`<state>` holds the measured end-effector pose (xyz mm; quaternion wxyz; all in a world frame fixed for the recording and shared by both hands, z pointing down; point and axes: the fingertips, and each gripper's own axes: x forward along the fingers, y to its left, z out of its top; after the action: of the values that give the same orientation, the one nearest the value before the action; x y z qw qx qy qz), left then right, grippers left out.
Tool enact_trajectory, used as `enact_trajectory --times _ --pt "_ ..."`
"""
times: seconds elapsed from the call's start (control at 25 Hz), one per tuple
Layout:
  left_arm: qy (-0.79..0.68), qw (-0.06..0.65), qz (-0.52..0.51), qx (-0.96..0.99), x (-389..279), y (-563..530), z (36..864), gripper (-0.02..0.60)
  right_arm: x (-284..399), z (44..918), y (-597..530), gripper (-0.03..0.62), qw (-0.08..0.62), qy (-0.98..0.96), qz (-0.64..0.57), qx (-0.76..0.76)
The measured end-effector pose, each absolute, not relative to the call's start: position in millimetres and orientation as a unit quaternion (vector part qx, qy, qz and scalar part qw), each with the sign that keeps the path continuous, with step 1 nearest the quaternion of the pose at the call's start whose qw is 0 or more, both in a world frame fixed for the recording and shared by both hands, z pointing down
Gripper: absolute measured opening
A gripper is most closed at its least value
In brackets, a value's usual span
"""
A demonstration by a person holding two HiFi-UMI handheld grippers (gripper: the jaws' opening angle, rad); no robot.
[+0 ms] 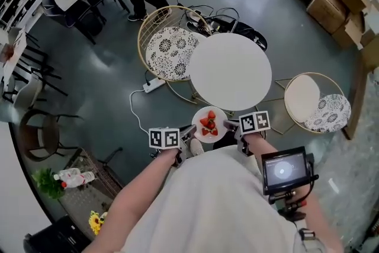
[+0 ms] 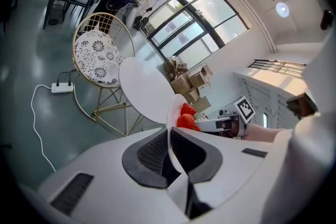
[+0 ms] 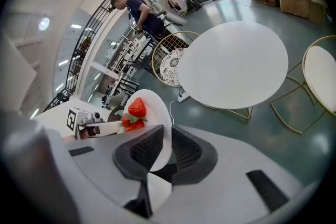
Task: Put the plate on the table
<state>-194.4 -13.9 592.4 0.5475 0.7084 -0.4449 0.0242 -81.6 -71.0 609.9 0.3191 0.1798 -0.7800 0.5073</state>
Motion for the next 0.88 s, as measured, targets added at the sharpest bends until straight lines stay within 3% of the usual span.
enact_trajectory --times 0.88 --pt "-0.456 0.586 0.075 0.665 -224 -102 625 0.017 -110 644 -155 0.032 0.328 -0.750 0.554 0.155"
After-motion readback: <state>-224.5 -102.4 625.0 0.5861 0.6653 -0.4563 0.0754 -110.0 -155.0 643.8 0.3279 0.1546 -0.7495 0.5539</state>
